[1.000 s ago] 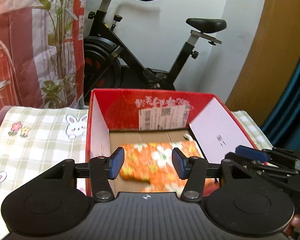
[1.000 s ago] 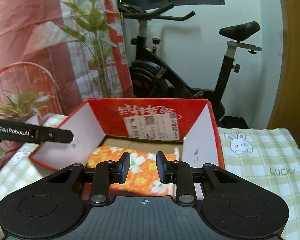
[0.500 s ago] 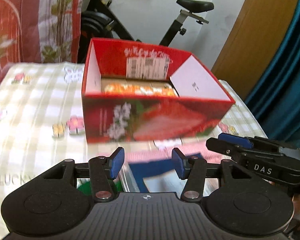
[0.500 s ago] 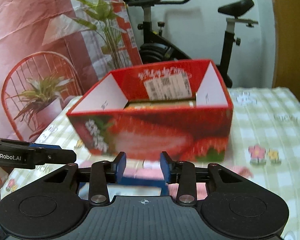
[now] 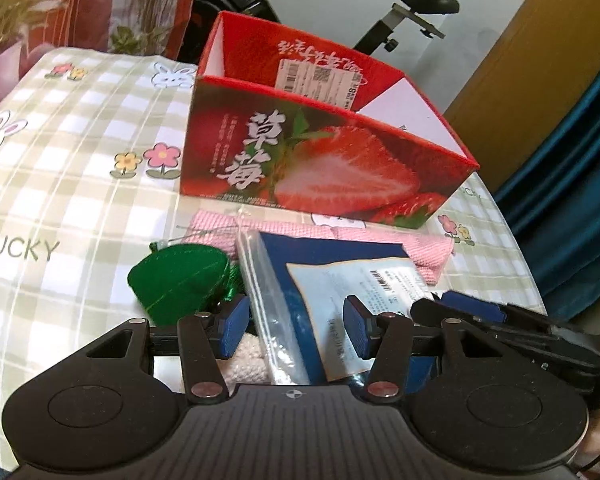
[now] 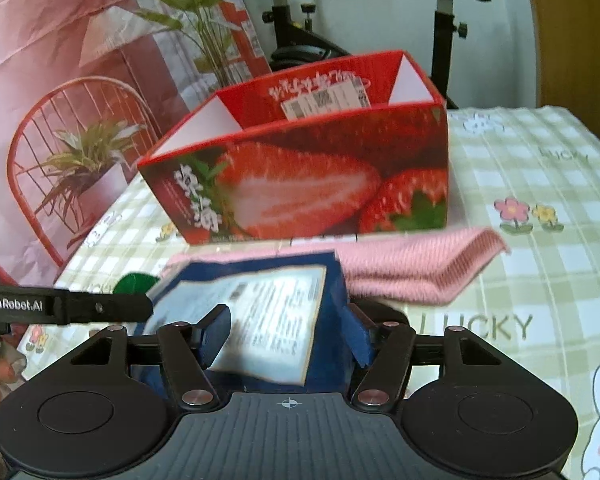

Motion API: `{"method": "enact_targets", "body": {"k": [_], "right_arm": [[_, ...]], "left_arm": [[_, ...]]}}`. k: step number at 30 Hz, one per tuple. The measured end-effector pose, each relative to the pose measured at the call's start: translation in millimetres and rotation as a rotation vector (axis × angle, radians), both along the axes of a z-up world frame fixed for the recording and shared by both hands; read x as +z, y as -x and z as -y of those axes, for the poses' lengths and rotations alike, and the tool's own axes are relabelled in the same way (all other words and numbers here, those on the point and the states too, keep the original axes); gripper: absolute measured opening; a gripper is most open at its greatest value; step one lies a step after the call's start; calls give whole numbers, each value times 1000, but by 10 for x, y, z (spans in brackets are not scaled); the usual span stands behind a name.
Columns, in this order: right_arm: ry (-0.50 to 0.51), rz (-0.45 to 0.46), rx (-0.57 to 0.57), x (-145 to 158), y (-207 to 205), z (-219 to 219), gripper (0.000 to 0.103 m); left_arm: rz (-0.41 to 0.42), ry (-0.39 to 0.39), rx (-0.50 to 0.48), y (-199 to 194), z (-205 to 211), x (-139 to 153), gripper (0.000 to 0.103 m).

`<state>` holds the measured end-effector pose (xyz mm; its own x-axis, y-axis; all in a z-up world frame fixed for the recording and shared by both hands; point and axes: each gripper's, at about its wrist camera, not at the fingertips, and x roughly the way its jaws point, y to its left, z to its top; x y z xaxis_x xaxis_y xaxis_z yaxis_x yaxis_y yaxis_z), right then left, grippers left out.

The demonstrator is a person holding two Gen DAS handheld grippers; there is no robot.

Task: Organize soft objects
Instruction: 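Move both open grippers back to the blue plastic-wrapped packet, then close both grippers on the blue packet's edges and lift it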

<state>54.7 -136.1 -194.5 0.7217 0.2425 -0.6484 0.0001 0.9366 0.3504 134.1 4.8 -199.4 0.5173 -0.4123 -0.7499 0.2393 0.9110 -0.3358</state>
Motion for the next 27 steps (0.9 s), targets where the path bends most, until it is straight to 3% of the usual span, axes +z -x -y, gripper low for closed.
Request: {"method": "enact_targets", "body": {"k": [8, 14, 27], "right_arm": [[-26, -13, -7, -77, 20, 37, 63], [-74, -22, -15, -126, 24, 94, 65], [-100, -39, -6, -175, 21, 112, 70]], "left_arm": [[-35, 28, 9, 10, -23, -127, 55], [-55, 94, 32, -17, -120, -186, 55], [-73, 106, 4, -93, -98, -245, 55]]}}
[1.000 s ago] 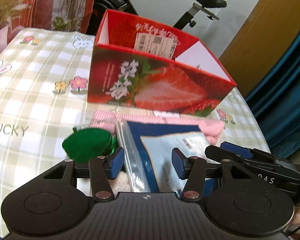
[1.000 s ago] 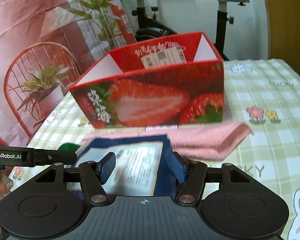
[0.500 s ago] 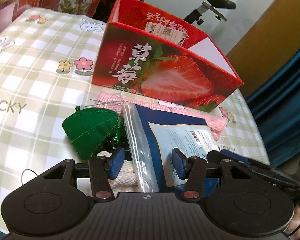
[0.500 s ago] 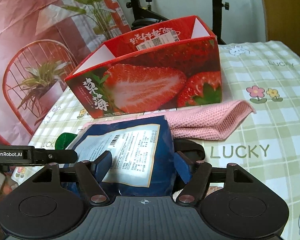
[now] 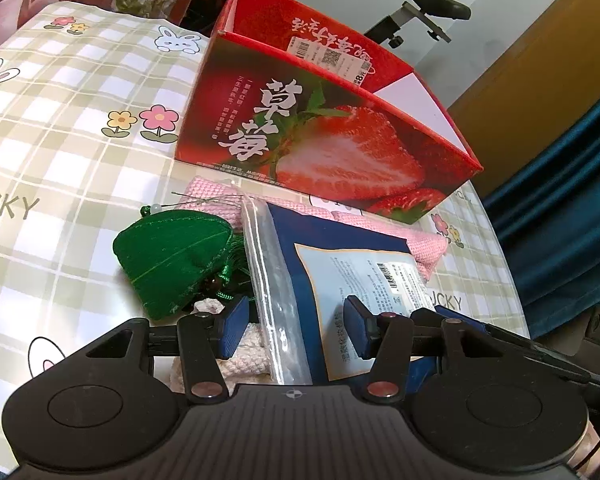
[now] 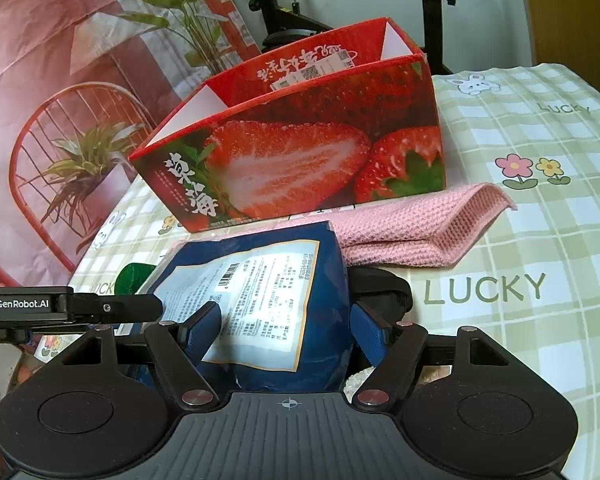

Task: Organize soft objects
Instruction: 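Close both grippers on the blue packet's edges and lift it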

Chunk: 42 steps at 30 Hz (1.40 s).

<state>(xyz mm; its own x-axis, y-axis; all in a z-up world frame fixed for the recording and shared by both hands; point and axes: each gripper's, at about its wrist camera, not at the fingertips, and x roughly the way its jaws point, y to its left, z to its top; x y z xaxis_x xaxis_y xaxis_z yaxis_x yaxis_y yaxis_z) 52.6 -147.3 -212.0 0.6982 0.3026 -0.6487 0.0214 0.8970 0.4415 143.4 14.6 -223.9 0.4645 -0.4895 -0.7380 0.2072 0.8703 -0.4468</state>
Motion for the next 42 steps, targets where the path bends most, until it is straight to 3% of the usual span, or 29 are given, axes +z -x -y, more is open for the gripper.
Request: {"method": "enact_targets", "body": {"k": [5, 10, 14, 21, 34, 39, 42], "right_arm": [[-22, -26, 8, -38, -18, 28, 75], [-4, -11, 54, 39, -25, -32, 61], [10, 10, 91, 145, -49, -40, 51], [138, 89, 259, 457, -84, -97, 31], [416, 299, 415, 961, -176, -291, 20], [469, 292, 427, 939, -289, -372, 18], [448, 262, 413, 830, -296, -357, 15]], "left_arm": [[-7, 1, -32, -70, 33, -9, 53], [19, -10, -90, -66, 128, 46, 40], [51, -23, -130, -59, 169, 134, 40], [89, -39, -163, -95, 146, 303, 40], [207, -8, -191, -223, 161, 762, 37], [198, -20, -189, -316, 239, 749, 37], [164, -14, -160, -359, 167, 620, 37]]}}
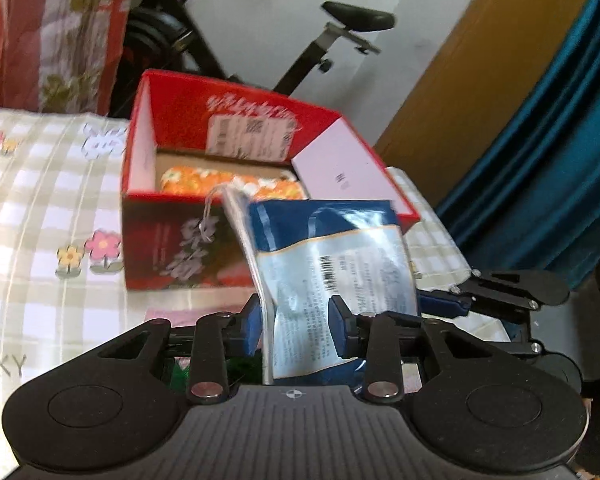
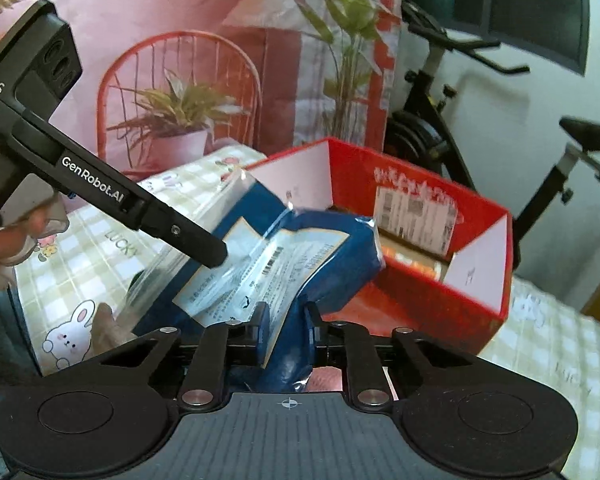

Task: Organize soft objects
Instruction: 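Close both grippers on the blue packet's edges and lift it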

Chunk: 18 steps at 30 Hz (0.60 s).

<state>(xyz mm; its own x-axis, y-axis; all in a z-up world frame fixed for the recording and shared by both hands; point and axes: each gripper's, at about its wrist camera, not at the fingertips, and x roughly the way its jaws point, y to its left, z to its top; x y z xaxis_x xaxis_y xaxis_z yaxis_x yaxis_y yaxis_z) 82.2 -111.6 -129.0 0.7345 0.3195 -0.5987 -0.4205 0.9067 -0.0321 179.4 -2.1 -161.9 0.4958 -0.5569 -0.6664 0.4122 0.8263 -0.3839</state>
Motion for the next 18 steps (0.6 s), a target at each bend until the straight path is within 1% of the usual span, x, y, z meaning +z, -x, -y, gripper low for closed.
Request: {"method": "enact_targets", "body": {"k": [1, 2, 3, 4, 5, 8, 11, 17, 18], "right_arm": [[-2, -13, -3, -48, 8, 11, 15], [-3, -27, -3, -106, 17, 13, 15], [-4, -38, -5, -143, 26, 18, 15], [-4, -50, -8, -186, 38, 25, 15], [-5, -51, -12, -209, 59, 30, 15], [-10, -38, -13, -204, 82, 34, 14], [0, -6, -6, -138, 83, 28, 13], [-10, 68, 22, 124, 81, 29, 12], [-11, 93, 20, 189, 83, 32, 12]], "left_arm": [[-11, -4, 6, -5, -22, -46, 36], [-22, -11, 10, -12, -40, -92, 27], [-31, -17, 11, -16, -61, -123, 21], [-35, -26, 14, -20, -78, -147, 12], [-34, -37, 24, -28, -90, -151, 8], [-23, -32, 31, -50, -115, -154, 4], [12, -34, 25, -31, -86, -75, 3], [133, -22, 5, 48, -18, 256, 3], [156, -21, 9, 57, -14, 322, 3]]}}
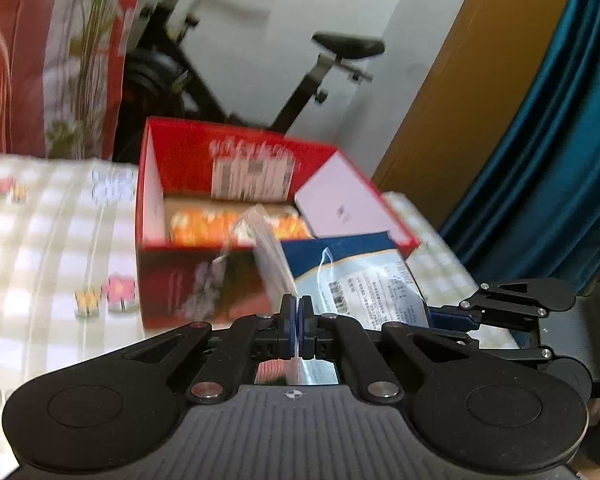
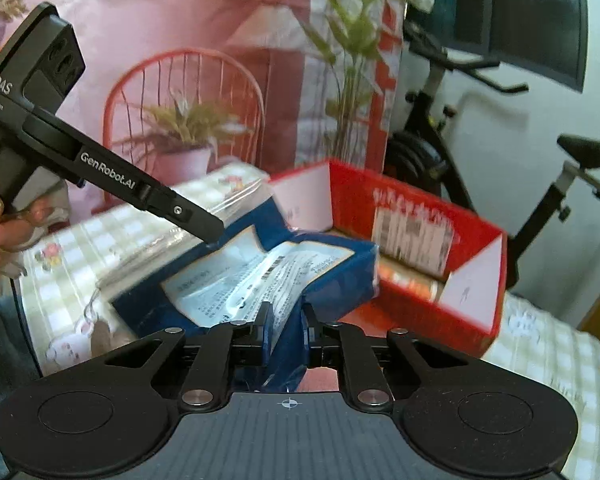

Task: Organize soft objects
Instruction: 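Close both grippers on the blue packet's edges and lift it, then lower the blue packet into the red box and open both grippers, then reach both grippers to the cream knit towel and close them on it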

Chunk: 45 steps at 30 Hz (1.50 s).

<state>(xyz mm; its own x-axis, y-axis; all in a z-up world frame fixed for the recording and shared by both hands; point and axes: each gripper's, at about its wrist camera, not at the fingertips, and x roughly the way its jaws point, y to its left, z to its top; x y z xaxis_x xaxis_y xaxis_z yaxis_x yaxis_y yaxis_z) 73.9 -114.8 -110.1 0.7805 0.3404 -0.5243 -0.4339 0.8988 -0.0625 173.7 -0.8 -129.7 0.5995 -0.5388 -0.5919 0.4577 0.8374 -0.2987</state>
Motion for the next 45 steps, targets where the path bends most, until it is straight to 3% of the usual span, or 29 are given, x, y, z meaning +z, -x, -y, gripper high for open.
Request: {"method": "enact_targets", "body": {"k": [7, 17, 26, 30, 32, 34, 37, 45], "right_arm": [[20, 115, -6, 340, -189, 74, 12], [81, 206, -148, 302, -1127, 76, 12], [87, 56, -214, -189, -1732, 21, 12], [94, -16, -233, -359, -1781, 30, 14], [114, -24, -268, -400, -1776, 32, 19], [130, -8, -295, -396, -1740, 36, 22], [109, 3, -319, -339, -1643, 81, 30], [-86, 43, -317, -56, -1003, 243, 30]], "left_arm": [[93, 37, 49, -160, -2, 313, 2], [236, -22, 147, -897, 369, 423, 3], [118, -123, 154, -1284, 460, -5, 4], [59, -157, 151, -1312, 394, -160, 12], [44, -164, 159, -1330, 342, -185, 34], [52, -160, 172, -1286, 290, -168, 48], [59, -152, 159, -1180, 231, -110, 50], [83, -129, 126, -594, 21, 80, 50]]}}
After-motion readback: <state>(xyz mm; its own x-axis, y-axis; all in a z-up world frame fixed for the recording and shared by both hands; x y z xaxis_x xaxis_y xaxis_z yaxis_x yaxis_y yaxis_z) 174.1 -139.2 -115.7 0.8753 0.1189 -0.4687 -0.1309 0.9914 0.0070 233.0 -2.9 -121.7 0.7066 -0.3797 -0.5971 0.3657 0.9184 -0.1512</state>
